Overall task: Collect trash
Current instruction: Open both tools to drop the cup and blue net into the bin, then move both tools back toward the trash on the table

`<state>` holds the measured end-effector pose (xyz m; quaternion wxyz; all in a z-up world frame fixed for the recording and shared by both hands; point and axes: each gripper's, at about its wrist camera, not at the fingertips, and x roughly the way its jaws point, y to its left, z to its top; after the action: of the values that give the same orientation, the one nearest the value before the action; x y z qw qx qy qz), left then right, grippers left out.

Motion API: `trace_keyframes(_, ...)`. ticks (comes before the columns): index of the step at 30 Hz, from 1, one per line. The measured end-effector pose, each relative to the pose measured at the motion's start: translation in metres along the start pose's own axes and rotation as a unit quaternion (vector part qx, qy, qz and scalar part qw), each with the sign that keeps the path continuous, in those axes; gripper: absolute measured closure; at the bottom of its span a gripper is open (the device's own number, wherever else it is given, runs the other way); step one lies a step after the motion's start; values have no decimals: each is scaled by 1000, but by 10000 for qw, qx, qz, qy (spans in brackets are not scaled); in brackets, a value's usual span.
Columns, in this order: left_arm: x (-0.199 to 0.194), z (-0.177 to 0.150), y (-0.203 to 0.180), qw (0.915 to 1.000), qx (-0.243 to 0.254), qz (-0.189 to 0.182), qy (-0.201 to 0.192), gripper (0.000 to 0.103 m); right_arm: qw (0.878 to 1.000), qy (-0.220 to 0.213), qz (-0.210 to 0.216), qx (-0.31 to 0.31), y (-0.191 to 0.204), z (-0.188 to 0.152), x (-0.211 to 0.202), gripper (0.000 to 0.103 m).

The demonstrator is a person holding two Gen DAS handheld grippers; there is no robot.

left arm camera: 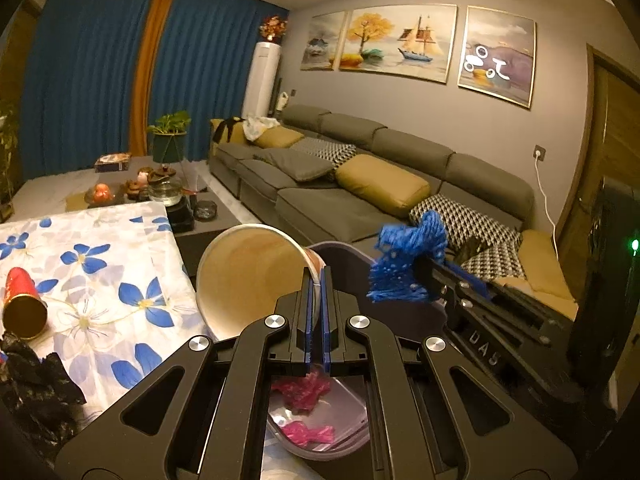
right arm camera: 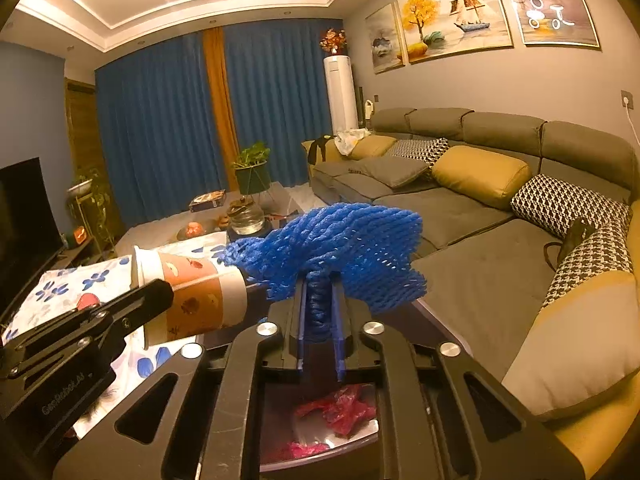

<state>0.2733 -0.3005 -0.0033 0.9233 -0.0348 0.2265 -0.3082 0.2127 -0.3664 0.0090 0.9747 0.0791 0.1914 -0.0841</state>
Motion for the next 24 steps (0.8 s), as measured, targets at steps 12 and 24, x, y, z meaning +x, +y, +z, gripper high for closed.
trace_keyframes(12,-16,-6,24,9977,-489,468,-78,29,9999,-28,-78,91,7,-2,-13,51)
trace_keyframes(24,-89,-20,37,9894,-556,1311,-277,19,9992,-331,-224,28,30,-12,-65,24)
